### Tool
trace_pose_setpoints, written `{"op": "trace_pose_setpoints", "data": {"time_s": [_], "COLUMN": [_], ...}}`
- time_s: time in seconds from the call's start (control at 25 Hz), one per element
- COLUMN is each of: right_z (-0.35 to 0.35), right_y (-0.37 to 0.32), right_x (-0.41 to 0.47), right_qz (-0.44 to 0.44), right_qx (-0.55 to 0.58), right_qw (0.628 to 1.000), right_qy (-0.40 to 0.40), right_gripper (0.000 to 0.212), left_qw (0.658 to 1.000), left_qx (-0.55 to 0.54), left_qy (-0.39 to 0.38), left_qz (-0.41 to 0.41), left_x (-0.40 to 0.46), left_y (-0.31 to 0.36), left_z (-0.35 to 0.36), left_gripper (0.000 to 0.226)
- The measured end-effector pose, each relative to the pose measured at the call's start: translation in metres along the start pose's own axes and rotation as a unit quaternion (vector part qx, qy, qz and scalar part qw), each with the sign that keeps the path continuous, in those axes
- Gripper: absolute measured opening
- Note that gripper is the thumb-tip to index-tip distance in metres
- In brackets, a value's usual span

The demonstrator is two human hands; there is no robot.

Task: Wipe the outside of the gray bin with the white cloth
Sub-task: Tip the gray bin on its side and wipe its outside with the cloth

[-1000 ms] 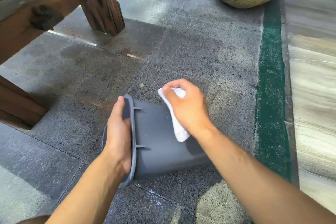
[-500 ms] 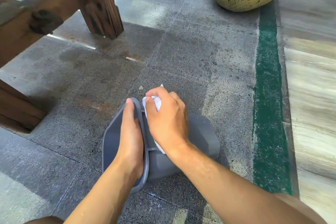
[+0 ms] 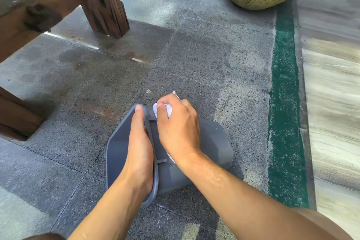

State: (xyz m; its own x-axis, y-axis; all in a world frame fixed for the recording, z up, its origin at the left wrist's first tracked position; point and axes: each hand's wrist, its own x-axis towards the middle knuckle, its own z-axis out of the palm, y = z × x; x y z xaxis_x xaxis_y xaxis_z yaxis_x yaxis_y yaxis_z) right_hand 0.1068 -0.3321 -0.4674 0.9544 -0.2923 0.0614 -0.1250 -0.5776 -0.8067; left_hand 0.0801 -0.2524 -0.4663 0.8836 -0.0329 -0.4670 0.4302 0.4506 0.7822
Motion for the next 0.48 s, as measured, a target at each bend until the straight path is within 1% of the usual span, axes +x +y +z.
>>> {"op": "trace_pose_setpoints", "data": {"time_s": [0.16, 0.36, 0.48], "right_z": [0.0, -0.002, -0.001], "right_y": [0.007, 0.026, 0.038], "right_x": [0.004, 0.012, 0.016], "right_qz": [-0.007, -0.004, 0.011], "right_qx": [-0.035, -0.078, -0.082], "right_qw": [0.999, 0.997, 0.997], "right_qy": [-0.011, -0.012, -0.011], "right_gripper": [0.012, 0.012, 0.013], "left_qw": [1.0, 0.997, 0.995], "left_qx": [0.015, 0.069, 0.099], "left_qy": [0.0, 0.01, 0.011], "left_qz": [-0.012, -0.025, -0.025], "left_x": [-0.001, 0.0, 0.0], "left_y": [0.0, 0.001, 0.001], "left_z": [0.0, -0.008, -0.009], "left_gripper": [0.065, 0.067, 0.062]}}
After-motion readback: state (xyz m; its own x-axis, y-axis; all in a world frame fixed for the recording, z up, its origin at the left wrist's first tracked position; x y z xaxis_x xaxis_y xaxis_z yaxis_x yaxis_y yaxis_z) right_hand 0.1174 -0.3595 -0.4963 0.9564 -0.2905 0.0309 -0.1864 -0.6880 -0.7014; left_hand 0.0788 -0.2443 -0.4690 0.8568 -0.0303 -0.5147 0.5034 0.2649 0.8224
